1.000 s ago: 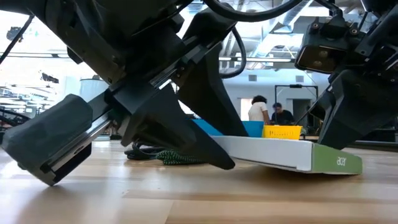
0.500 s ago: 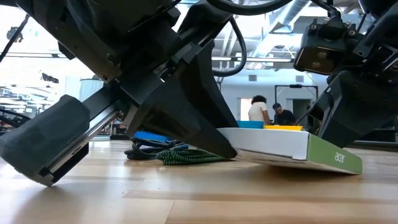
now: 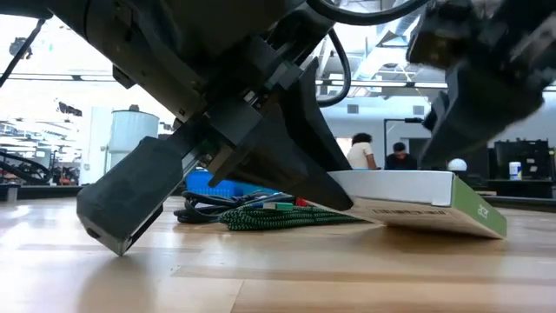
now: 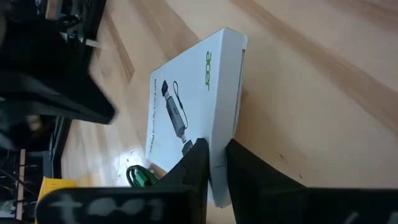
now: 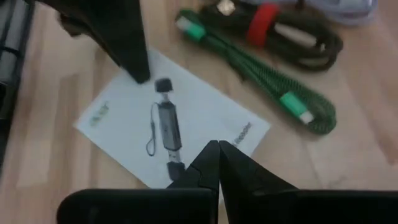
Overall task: Pick and place items into bin
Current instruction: Put the card reader box into the blue basket
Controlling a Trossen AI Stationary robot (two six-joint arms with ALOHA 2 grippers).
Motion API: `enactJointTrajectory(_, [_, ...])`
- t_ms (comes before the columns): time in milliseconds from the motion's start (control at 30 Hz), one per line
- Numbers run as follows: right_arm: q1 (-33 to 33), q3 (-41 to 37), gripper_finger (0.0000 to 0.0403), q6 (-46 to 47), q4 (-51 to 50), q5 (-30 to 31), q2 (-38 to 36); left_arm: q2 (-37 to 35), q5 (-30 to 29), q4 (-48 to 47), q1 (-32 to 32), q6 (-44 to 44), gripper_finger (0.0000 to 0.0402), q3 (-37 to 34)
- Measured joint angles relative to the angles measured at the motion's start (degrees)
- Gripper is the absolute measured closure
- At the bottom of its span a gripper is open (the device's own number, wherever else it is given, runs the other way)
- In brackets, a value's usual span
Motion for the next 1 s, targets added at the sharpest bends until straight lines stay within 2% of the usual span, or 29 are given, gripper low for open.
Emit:
enactJointTrajectory(167, [0.1, 0.1, 0.0403, -1.6, -0.5, 2.4, -5.2, 0.0, 0.0, 0.1, -0.3, 0.1, 0.0379, 0.0])
enactJointTrajectory(333, [0.1, 0.2, 0.0403, -2.3, -2.0, 5.9, -10.2, 0.1, -3.9, 2.0, -1.5, 0.4, 0.038, -0.1])
enactJointTrajectory(533, [0.1, 0.2, 0.0403, -2.6, -4.4, 6.0, -13.6, 0.5, -5.2, 2.4, -3.0, 0.5, 0.0381, 1.6])
enactJointTrajectory(867, [0.1, 0.2, 0.0403, 2.5, -9.9, 8.0, -16.2, 0.5, -16.2, 2.0, -5.4, 0.5, 0.038, 3.1])
enactJointTrajectory(1000, [0.2, 0.2, 0.0403, 3.2, -9.9, 10.7, -18.7, -1.4, -18.2, -0.8, -6.0, -0.6, 0.0381, 3.8])
